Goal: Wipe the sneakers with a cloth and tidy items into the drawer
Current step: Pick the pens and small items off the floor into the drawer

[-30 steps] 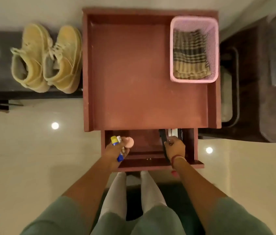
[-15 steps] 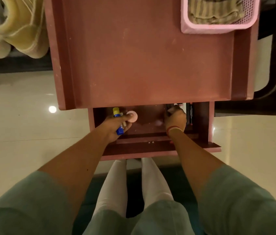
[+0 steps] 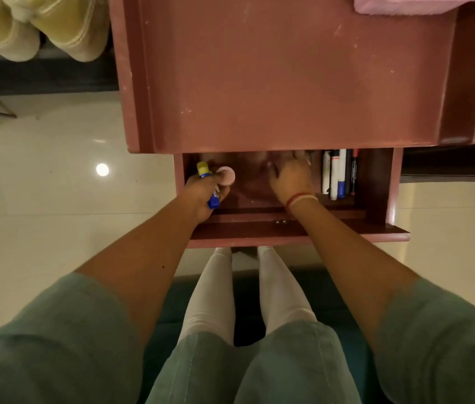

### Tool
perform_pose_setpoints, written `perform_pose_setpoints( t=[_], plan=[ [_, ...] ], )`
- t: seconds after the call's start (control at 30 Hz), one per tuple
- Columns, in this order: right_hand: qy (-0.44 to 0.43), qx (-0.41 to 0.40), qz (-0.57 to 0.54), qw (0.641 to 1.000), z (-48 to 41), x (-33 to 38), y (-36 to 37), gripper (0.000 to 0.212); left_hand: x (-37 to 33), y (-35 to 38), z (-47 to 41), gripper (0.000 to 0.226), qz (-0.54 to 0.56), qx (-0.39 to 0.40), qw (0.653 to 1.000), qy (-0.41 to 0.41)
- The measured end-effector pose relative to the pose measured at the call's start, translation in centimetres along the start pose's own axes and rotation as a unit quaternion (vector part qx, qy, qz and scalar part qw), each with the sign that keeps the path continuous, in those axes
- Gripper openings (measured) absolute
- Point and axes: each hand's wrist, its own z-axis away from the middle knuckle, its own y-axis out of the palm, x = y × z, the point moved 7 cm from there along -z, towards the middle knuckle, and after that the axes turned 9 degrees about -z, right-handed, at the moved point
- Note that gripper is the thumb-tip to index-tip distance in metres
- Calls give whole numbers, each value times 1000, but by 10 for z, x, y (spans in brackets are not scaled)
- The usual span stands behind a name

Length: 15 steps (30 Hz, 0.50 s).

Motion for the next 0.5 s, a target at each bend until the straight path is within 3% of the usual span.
perform_pose_setpoints(
  t=[0.07,0.13,0.2,0.37,0.43,0.5],
  plan=[
    [-55,27,41,997,-12,26,9,45,0,-5,1,25,8,-7,1000,20],
    [-83,68,56,993,-27,45,23,41,2,-8,0,25,20,-12,999,34],
    [-78,111,-2,991,-45,53,41,37,5,-7,0,13,40,3,998,42],
    [-41,148,-116,981,-68,60,76,33,15,-11,-1,14,36,34,997,63],
    [-81,117,-54,988,-65,62,69,23,17,-11,-1,14,34,39,996,68],
    [-103,111,-19,988,-56,57,63,27,17,-11,1,14,39,39,996,71]
  ],
)
